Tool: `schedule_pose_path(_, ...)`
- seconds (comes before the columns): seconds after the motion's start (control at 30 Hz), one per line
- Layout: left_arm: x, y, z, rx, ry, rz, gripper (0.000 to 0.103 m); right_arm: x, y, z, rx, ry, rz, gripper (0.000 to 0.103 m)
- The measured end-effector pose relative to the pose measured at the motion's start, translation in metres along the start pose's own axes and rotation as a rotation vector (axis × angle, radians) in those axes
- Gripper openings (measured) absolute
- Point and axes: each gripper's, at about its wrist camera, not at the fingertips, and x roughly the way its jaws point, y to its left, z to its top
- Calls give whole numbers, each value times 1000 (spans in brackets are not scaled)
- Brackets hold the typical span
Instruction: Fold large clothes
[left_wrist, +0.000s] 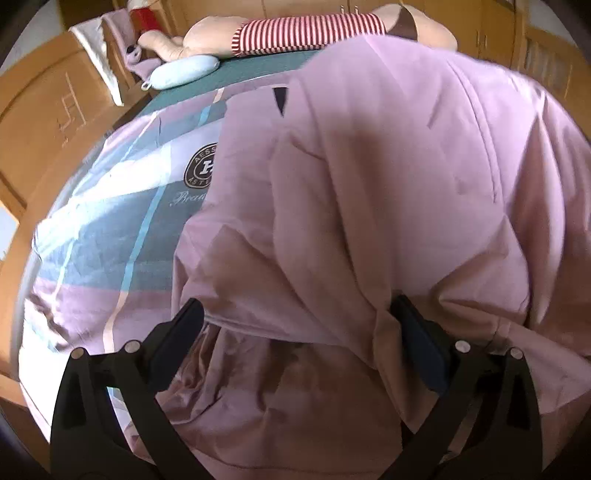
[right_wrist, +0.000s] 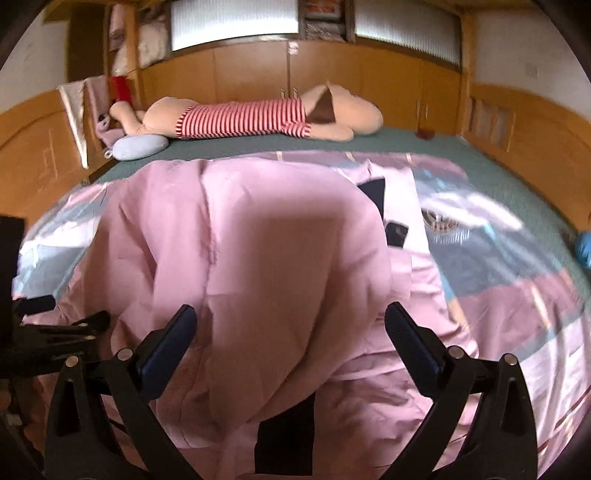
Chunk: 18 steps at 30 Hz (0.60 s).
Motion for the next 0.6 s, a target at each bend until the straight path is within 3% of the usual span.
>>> schedule_pose_path(0.1,7,-3,-1,-20,36,-30,101,-20,5,3,-18,-108,8,102)
schedule_pose_path(0.17,12,5,-4,-80,70,-79,101,-22,10,4,-46,-115,15,102)
schedule_pose_path(0.23,9,11,-2,-99,75,-99,101,-6,15,3,-91,-42,5,102)
schedule_pose_path(0.3,-3,19,1,-119,49,-89,101,23,22,-7,-128,106,8,100)
schedule_pose_path(0.37,-20,22,0,-130,-8,-69,101,42,25,-20,-126,203,28,98)
schedule_pose_path(0.5,-53,26,5,-100,-204,77,101,44,25,-21,-123,220,8,98)
schedule_pose_path(0.53,-51,26,7,-87,-212,105,101,45,25,-22,-118,224,8,98)
schedule_pose_path(0.6,-25,24,17,-51,-134,136,101,46,25,-23,-117,227,10,98)
